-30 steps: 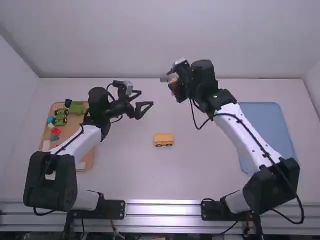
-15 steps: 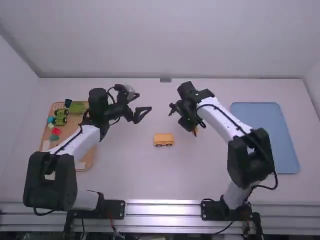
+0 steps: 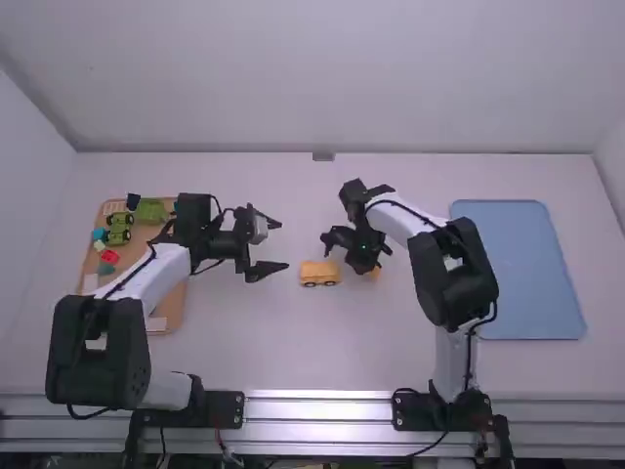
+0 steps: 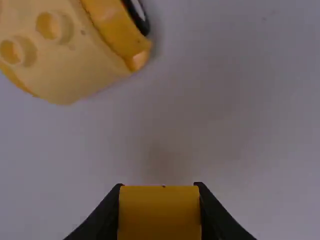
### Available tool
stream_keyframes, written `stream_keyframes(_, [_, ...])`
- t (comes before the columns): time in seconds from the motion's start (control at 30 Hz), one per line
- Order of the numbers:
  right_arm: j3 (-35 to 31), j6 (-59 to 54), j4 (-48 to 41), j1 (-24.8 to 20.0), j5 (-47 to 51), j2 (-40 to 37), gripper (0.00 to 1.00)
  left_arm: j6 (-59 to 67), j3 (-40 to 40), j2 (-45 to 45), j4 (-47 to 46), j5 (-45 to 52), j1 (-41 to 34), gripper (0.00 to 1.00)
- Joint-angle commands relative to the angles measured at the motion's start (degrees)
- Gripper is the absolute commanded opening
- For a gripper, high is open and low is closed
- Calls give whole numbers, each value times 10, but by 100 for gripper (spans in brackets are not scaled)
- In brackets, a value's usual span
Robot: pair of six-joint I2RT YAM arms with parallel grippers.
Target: Assemble lego blocks to make yellow taxi
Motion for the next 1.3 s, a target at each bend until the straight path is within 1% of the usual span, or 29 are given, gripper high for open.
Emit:
stream_keyframes(0.0, [0, -49, 0, 2, -5, 15, 0, 63, 3, 4, -3, 8, -1, 99])
stream_keyframes(0.13, [-1, -66, -2, 2, -5, 16, 9, 63, 3, 4, -6, 8, 4, 99])
stream_keyframes(0.17, [-2, -66, -1, 2, -5, 16, 13, 63, 3, 4, -6, 8, 4, 99])
stream_keyframes(0.23, [-10, -66, 12, 2, -2, 16, 23, 63, 3, 4, -6, 8, 4, 99])
stream_keyframes(0.27, [-13, -66, 16, 1, 0, 16, 32, 63, 3, 4, -5, 8, 4, 99])
stream_keyframes(0.3, [-22, -66, 24, 1, 1, 16, 55, 63, 3, 4, -5, 8, 4, 99])
stream_keyframes(0.33, [-26, -66, 30, 1, 9, 16, 62, 63, 3, 4, -4, 8, 4, 99])
stream_keyframes(0.37, [-28, -60, 32, 2, 23, 16, 72, 63, 3, 4, 0, 9, 4, 99])
stream_keyframes(0.4, [-28, -51, 33, 3, 30, 16, 79, 63, 3, 4, 3, 8, 4, 99])
stream_keyframes(0.43, [-27, -36, 36, 6, 35, 14, 83, 63, 3, 4, 9, 8, 4, 99])
stream_keyframes(0.47, [-21, -25, 41, 10, 36, 11, 95, 63, 3, 4, 12, 8, 4, 99])
stream_keyframes(0.5, [-16, -19, 40, 10, 31, 7, 100, 63, 3, 4, 12, 8, 4, 99])
stream_keyframes(0.57, [2, -34, 25, 9, -6, -18, 99, 67, 3, 4, 13, 9, 4, 99])
stream_keyframes(0.67, [9, -65, 6, -1, -61, -60, 99, 60, 3, 4, 16, 10, 4, 99])
stream_keyframes(0.7, [7, -70, 6, -10, -87, -76, 99, 55, 3, 4, 15, 8, 3, 99])
stream_keyframes(0.73, [-3, -78, 21, -27, -133, -95, 99, 36, 3, 4, 16, 5, 3, 99])
stream_keyframes(0.8, [-22, -82, 45, -50, -192, -108, 99, 21, 3, 4, 15, 6, 3, 99])
stream_keyframes(0.9, [-94, -116, 119, -106, -299, -115, 99, 34, -7, 9, 21, 3, -6, 99])
stream_keyframes(0.97, [-141, -124, 181, -133, -353, -115, 99, 52, -17, 16, 34, 6, -14, 99])
stream_keyframes(1.0, [-173, -126, 236, -151, -395, -115, 99, 53, -28, 23, 54, 11, -22, 99])
stream_keyframes(1.03, [-189, -123, 267, -163, -424, -115, 99, 47, -36, 29, 74, 10, -27, 99])
stream_keyframes(1.07, [-200, -119, 288, -172, -446, -115, 99, 45, -41, 31, 86, 10, -31, 99])
stream_keyframes(1.13, [-229, -99, 325, -197, -494, -115, 99, 26, -59, 49, 140, 9, -42, 99])
stream_keyframes(1.17, [-253, -96, 346, -212, -518, -115, 99, 7, -66, 60, 175, 11, -46, 99])
stream_keyframes(1.23, [-278, -96, 386, -224, -555, -115, 99, -22, -73, 71, 213, 10, -45, 99])
stream_keyframes(1.27, [-296, -96, 424, -230, -583, -115, 99, -47, -79, 78, 239, 10, -45, 99])
